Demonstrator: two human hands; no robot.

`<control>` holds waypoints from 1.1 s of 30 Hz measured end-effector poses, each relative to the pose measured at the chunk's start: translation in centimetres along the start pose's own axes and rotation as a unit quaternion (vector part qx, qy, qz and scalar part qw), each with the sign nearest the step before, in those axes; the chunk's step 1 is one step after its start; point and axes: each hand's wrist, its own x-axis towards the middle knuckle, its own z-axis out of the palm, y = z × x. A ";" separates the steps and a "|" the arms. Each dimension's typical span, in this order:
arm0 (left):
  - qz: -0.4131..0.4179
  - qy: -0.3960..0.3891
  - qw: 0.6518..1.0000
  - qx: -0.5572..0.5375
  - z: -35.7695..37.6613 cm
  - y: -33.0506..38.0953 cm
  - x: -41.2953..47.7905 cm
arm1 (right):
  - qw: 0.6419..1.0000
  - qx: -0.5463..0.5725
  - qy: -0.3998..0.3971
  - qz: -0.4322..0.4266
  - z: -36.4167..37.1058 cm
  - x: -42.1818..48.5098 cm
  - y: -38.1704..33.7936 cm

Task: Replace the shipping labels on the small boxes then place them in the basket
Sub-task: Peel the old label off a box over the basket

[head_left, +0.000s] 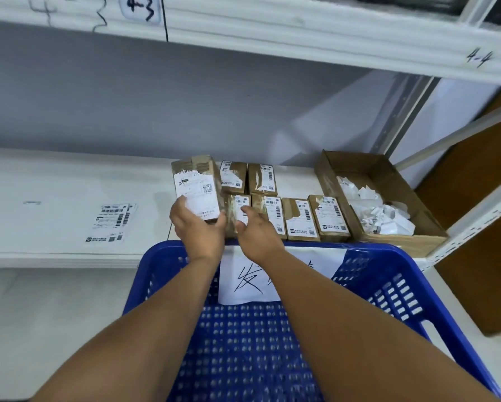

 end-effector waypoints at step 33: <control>0.168 -0.258 0.951 0.033 -12.5 8.7 -15.3 | 0.797 0.566 0.077 0.194 -2.8 -16.5 1.1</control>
